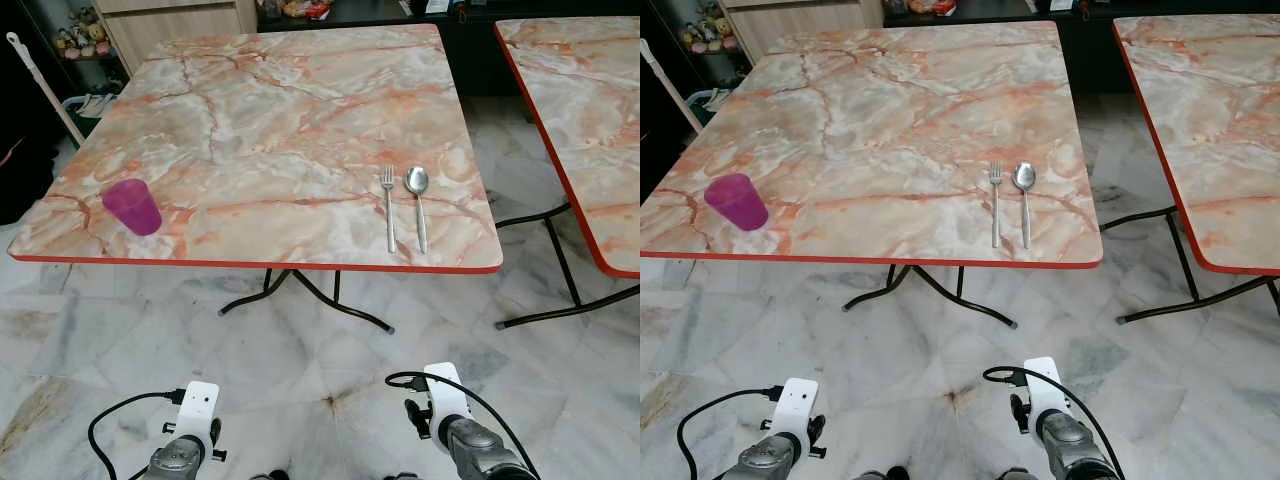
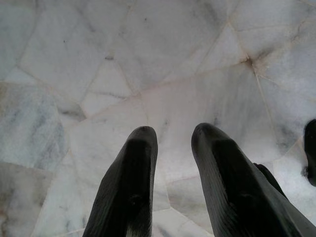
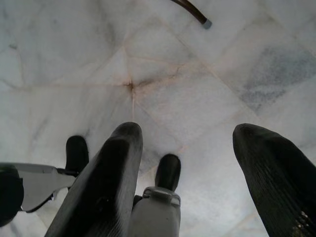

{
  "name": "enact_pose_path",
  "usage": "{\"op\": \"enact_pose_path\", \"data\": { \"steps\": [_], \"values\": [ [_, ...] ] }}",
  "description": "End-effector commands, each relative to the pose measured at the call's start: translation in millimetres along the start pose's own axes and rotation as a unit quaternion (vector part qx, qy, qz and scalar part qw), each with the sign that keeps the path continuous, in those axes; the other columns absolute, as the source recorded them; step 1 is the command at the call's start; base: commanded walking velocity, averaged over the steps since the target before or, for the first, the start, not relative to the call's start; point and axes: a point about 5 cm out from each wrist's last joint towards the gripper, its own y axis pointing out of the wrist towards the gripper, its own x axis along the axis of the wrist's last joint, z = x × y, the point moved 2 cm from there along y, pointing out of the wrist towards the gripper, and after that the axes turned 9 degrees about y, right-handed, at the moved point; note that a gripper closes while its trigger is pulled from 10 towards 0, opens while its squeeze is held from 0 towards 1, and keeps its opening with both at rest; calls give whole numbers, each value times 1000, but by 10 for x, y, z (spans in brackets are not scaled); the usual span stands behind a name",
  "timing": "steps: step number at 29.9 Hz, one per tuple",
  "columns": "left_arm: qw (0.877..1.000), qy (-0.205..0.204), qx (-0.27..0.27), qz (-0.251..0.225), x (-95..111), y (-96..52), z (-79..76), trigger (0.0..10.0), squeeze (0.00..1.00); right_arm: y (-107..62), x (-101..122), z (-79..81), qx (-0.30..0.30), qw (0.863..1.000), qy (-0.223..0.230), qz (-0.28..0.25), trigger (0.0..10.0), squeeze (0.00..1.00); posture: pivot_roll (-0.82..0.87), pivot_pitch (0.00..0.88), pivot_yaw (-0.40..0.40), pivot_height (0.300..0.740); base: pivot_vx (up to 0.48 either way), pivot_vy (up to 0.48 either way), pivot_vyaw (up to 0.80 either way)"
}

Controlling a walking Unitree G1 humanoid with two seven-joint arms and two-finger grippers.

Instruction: Setting the table

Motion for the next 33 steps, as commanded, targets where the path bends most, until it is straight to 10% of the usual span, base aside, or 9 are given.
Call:
{"op": "enact_pose_path", "data": {
  "steps": [1, 33],
  "values": [
    [1000, -7, -1, 18, -97, -18, 15, 10000, 0, -4, -49, 5, -3, 1000, 11, 5, 10000, 0, -71, 145, 94, 740, 0, 0, 0],
    [999, -33, -4, 21, -93, -15, -151, 10000, 0, -27, -47, -128, -9, 1000, 8, 0, 10000, 0, -72, 102, 19, 740, 0, 0, 0]
  ]
}}
